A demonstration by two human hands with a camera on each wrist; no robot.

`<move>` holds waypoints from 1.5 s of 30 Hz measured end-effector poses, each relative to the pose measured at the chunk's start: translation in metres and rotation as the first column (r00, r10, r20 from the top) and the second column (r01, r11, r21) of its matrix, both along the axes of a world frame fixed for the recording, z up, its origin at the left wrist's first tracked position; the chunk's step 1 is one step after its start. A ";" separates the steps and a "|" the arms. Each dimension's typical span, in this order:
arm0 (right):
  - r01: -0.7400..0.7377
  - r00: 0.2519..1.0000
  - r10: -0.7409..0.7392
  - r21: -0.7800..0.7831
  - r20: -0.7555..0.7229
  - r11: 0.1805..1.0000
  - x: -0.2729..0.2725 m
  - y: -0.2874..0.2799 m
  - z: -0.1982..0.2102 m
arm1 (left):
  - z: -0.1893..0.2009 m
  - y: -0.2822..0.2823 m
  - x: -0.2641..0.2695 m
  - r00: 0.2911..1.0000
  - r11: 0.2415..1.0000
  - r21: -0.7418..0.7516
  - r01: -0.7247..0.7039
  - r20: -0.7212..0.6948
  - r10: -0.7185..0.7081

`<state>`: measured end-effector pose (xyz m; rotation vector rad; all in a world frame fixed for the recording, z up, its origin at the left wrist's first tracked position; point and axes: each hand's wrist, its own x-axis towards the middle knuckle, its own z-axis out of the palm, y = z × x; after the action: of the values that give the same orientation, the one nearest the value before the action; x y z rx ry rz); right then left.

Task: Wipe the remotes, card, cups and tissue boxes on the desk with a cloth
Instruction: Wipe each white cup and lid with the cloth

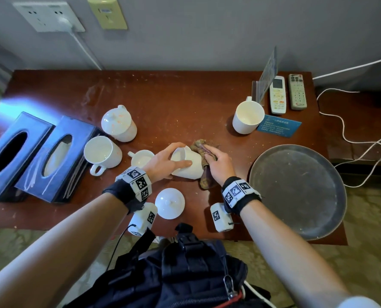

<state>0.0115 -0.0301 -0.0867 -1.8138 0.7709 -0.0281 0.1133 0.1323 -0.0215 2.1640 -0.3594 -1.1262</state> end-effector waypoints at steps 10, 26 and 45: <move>0.128 0.989 -0.135 0.109 0.060 0.986 -0.012 -0.005 -0.001 | -0.001 -0.009 -0.013 0.996 0.997 0.066 0.046 0.078 -0.052; 0.145 0.985 -0.158 0.182 0.062 0.973 -0.015 0.014 0.001 | -0.009 0.009 -0.013 0.993 0.991 0.074 0.109 0.027 -0.111; -0.012 0.998 0.016 -0.062 0.066 0.998 -0.020 0.010 0.046 | -0.001 -0.020 -0.034 0.934 0.989 0.087 0.121 0.328 -0.144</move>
<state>-0.0083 -0.0204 -0.0410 -1.8674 0.7170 -0.1036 0.0792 0.1128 -0.0224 2.4229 -0.6350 -0.8469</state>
